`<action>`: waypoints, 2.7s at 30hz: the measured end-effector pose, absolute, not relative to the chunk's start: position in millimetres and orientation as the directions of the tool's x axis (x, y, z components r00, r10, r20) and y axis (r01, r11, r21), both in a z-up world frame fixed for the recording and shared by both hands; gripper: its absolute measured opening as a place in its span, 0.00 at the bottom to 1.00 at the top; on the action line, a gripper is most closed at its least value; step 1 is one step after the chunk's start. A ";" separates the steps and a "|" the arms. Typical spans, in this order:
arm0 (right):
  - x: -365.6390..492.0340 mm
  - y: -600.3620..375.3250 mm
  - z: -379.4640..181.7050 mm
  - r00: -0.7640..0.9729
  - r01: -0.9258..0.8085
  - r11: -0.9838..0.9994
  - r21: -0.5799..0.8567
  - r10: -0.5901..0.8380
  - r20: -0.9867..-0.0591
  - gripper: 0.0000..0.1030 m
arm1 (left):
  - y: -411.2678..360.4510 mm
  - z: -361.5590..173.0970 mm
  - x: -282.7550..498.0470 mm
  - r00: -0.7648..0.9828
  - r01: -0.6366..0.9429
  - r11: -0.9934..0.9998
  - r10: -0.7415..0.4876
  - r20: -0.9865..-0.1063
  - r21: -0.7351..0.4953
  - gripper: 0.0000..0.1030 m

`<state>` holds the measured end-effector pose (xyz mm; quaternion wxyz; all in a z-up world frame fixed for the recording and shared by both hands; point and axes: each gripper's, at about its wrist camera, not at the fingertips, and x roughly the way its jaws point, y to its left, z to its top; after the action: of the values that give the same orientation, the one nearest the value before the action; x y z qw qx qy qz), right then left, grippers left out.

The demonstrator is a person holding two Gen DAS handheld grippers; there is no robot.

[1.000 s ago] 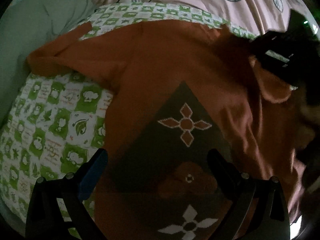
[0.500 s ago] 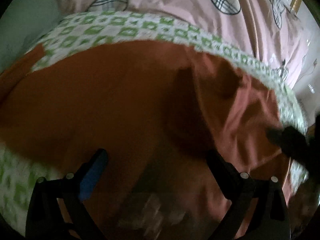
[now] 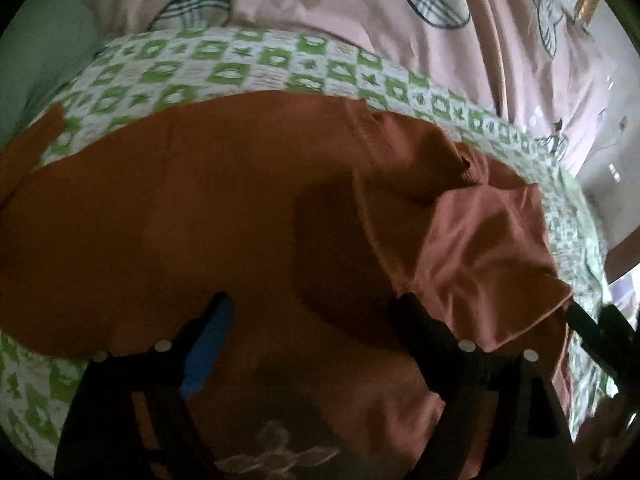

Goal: Fold small clothes

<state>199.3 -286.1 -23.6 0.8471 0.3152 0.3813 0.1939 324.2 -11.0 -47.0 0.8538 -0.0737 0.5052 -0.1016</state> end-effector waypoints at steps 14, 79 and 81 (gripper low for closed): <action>184.5 -313.0 -14.9 0.676 -0.050 0.745 0.666 0.516 -0.526 0.57 | 25.9 -63.9 308.0 0.493 0.008 0.987 -0.146 -0.858 -0.163 0.68; 181.7 -283.2 -30.9 0.541 -0.067 0.849 0.524 0.472 -0.696 0.53 | 181.1 -6.2 326.4 0.556 -0.222 0.948 0.316 -0.769 0.230 0.82; 179.7 -276.2 -33.7 0.530 -0.068 0.848 0.525 0.477 -0.701 0.54 | 191.3 -1.3 338.5 0.566 -0.249 0.920 0.391 -0.725 0.302 0.83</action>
<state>179.7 -276.2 -33.7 0.8456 0.2236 0.4572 0.1609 338.5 191.3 -1.3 0.8811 0.0827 0.4288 0.1818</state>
